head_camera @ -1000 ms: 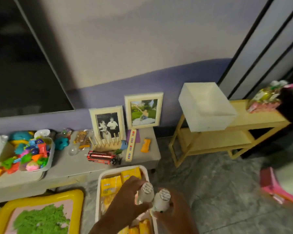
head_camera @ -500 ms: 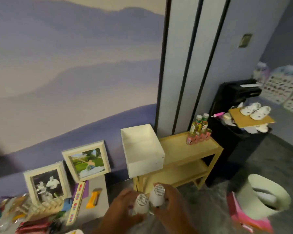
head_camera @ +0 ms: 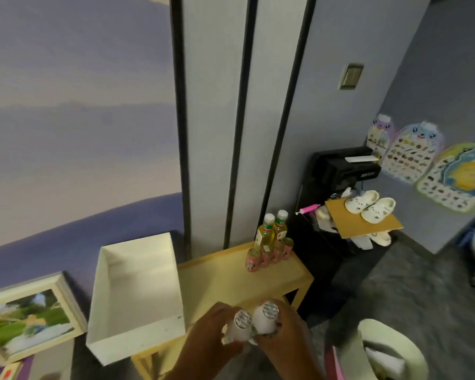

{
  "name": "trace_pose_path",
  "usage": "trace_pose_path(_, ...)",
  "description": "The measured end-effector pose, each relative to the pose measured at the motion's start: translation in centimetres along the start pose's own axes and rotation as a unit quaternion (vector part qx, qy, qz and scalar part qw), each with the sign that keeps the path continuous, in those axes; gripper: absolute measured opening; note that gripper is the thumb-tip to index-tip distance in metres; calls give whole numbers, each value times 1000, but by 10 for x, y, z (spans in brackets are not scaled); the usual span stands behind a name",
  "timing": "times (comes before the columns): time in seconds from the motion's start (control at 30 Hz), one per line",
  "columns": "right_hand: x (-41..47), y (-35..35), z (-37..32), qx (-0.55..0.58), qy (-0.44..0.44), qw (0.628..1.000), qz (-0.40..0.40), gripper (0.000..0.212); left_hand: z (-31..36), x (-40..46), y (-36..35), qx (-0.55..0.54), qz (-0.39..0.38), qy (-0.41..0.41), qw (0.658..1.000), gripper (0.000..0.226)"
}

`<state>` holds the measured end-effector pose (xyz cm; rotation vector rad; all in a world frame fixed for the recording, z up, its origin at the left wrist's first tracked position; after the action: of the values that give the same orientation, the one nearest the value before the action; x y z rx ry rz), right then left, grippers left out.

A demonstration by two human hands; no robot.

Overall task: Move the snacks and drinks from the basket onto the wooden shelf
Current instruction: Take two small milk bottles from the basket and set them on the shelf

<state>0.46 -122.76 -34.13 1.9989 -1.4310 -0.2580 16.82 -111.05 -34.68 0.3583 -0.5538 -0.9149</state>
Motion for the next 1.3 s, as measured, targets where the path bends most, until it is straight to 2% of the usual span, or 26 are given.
trace_pose_path(0.17,92,-1,51,-15,-57,998,-14,61,-9,88,-68,9,13,7,1000,59)
trace_pose_path(0.37,179,0,114,9,-82,996,-38,69,-31,169,-142,45,15,30,998,66)
trace_pose_path(0.5,233,-12,159,5,-52,997,-57,71,-43,208,-186,71,35,64,995,68)
trace_pose_path(0.67,287,-24,200,-4,12,996,-91,76,-59,229,-240,98,102,141,980,69)
trace_pose_path(0.8,309,-34,225,-27,16,993,-114,77,-63,239,-273,100,131,187,968,66)
trace_pose_path(0.9,312,-43,239,-36,4,989,-141,70,-69,244,-289,98,136,219,961,69)
trace_pose_path(1.1,319,-56,247,-45,26,991,-123,65,-83,248,-301,102,161,223,956,71)
trace_pose_path(1.2,320,-55,246,-51,16,991,-122,68,-81,249,-301,88,162,238,954,81)
trace_pose_path(1.3,318,-47,242,-49,5,988,-147,79,-72,248,-296,103,150,225,957,86)
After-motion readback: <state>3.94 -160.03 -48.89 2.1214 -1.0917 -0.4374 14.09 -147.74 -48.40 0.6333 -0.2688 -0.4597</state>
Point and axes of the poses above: each hand's wrist, its own x-axis towards the middle knuckle, its own y-axis out of the back of the hand, z = x × y, the point moved 2 cm from there along x, towards the middle knuckle, and after that the axes turned 13 degrees about z, right-handed, at the moved point
